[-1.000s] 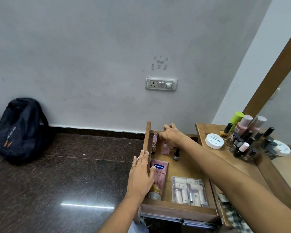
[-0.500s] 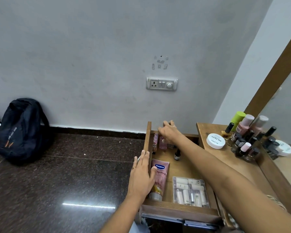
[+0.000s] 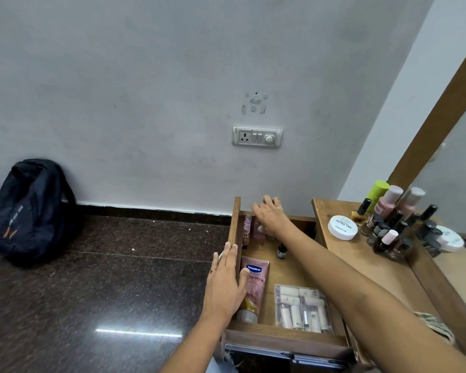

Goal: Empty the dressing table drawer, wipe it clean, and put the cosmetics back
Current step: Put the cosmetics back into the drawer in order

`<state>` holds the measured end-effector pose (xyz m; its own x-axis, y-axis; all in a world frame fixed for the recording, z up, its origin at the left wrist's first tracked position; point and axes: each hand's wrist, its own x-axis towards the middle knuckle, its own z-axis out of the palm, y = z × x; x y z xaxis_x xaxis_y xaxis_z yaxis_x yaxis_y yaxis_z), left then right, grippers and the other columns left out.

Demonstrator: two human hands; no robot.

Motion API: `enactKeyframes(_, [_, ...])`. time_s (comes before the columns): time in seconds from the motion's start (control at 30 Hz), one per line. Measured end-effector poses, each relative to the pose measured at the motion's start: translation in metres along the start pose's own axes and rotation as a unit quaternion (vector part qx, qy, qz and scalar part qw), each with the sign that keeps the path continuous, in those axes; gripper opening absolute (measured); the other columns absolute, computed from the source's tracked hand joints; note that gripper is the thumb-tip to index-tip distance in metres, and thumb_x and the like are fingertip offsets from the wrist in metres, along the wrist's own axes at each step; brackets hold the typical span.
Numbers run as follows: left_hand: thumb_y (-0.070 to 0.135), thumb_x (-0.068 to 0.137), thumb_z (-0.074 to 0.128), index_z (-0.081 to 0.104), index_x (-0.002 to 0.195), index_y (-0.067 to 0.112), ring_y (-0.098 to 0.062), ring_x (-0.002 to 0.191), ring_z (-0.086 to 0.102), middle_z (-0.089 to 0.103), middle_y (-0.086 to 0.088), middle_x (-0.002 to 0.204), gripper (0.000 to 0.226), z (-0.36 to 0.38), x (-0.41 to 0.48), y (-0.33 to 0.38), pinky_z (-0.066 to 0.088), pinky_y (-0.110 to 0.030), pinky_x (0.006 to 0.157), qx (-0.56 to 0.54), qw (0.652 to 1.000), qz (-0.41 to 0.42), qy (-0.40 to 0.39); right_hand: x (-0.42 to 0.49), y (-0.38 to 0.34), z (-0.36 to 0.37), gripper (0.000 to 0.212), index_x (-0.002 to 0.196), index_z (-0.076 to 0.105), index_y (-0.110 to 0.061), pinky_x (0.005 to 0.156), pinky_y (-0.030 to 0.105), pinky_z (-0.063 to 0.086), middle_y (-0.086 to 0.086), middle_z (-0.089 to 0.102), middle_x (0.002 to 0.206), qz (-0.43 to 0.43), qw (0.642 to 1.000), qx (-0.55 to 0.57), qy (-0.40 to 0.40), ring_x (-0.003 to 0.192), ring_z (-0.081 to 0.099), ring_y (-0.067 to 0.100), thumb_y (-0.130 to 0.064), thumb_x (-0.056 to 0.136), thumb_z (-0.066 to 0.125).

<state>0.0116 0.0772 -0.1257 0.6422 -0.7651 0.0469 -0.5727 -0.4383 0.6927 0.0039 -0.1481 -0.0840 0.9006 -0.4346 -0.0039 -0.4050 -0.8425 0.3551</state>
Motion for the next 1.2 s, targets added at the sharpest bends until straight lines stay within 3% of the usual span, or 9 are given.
enactKeyframes(0.1, [0.042,0.099,0.042,0.014,0.154,0.029,-0.017,0.149,0.000,0.006,0.014,0.160,0.062,0.000,0.000,0.000,0.016,-0.035,0.118,0.002,1.000,-0.002,-0.003,-0.007,0.003,-0.002,0.048,0.126,0.047,-0.011,0.104,0.040,0.033,0.008,0.052,0.129,0.077,0.991,0.105,0.034,0.124,0.039,0.027,-0.025,0.085,0.067])
enactKeyframes(0.2, [0.044,0.099,0.042,0.014,0.154,0.029,-0.017,0.149,0.000,0.006,0.014,0.160,0.063,0.000,0.001,0.000,0.015,-0.034,0.118,0.002,1.000,-0.003,-0.002,-0.023,0.008,-0.007,0.031,0.117,0.055,-0.007,0.091,0.034,0.046,0.010,0.058,0.119,0.245,0.926,0.270,0.099,0.111,0.051,0.026,-0.004,0.087,0.063])
enactKeyframes(0.27, [0.044,0.099,0.043,0.014,0.154,0.029,-0.017,0.149,0.000,0.006,0.014,0.160,0.064,0.000,0.001,0.001,0.015,-0.034,0.118,0.001,1.000,-0.004,-0.002,-0.034,0.014,-0.009,0.021,0.109,0.058,-0.002,0.074,0.032,0.049,0.014,0.062,0.109,0.330,0.887,0.315,0.067,0.100,0.059,0.029,0.001,0.089,0.059])
enactKeyframes(0.33, [0.043,0.099,0.044,0.015,0.153,0.029,-0.017,0.148,0.000,0.007,0.014,0.160,0.064,0.000,0.001,0.001,0.015,-0.035,0.118,-0.002,1.000,-0.004,0.000,-0.041,0.017,-0.008,0.015,0.104,0.061,0.002,0.068,0.034,0.047,0.017,0.064,0.104,0.369,0.874,0.317,0.003,0.098,0.063,0.033,0.001,0.090,0.056])
enactKeyframes(0.5, [0.042,0.099,0.044,0.016,0.153,0.030,-0.017,0.148,0.000,0.007,0.015,0.160,0.063,0.000,0.000,0.000,0.013,-0.033,0.118,-0.007,1.000,-0.001,0.002,-0.042,0.020,0.000,0.012,0.090,0.064,-0.002,0.055,0.027,0.043,0.012,0.063,0.089,0.360,0.849,0.376,-0.084,0.079,0.062,0.026,-0.002,0.081,0.071])
enactKeyframes(0.6, [0.043,0.099,0.044,0.015,0.153,0.031,-0.016,0.148,-0.001,0.006,0.016,0.159,0.063,0.000,0.000,0.000,0.013,-0.033,0.118,-0.008,1.000,-0.002,0.001,-0.037,0.021,0.002,0.023,0.077,0.054,-0.006,0.043,0.022,0.036,0.009,0.058,0.081,0.337,0.842,0.408,-0.101,0.072,0.057,0.021,-0.006,0.078,0.077])
enactKeyframes(0.83, [0.043,0.099,0.043,0.015,0.153,0.030,-0.016,0.148,-0.001,0.005,0.016,0.159,0.063,0.001,0.000,-0.001,0.011,-0.032,0.118,-0.009,1.000,0.001,0.002,-0.029,0.015,0.014,0.032,0.069,0.049,-0.010,0.045,0.020,0.037,0.007,0.059,0.082,0.373,0.783,0.491,-0.083,0.070,0.057,0.017,-0.013,0.075,0.081])
enactKeyframes(1.0, [0.044,0.099,0.043,0.014,0.153,0.030,-0.015,0.148,-0.002,0.004,0.016,0.159,0.063,0.001,0.000,-0.003,0.010,-0.031,0.117,-0.007,1.000,0.000,0.003,-0.028,0.011,0.013,0.034,0.096,0.063,0.000,0.049,0.022,0.042,0.012,0.065,0.096,0.395,0.766,0.501,-0.081,0.085,0.064,0.022,-0.015,0.074,0.083])
enactKeyframes(1.2, [0.043,0.099,0.043,0.015,0.153,0.030,-0.016,0.148,-0.001,0.006,0.015,0.160,0.062,0.001,0.000,-0.002,0.012,-0.032,0.117,-0.006,1.000,-0.002,0.002,-0.029,0.010,0.014,0.039,0.103,0.063,0.001,0.063,0.025,0.050,0.012,0.066,0.102,0.404,0.760,0.501,-0.088,0.095,0.067,0.025,-0.016,0.074,0.082])
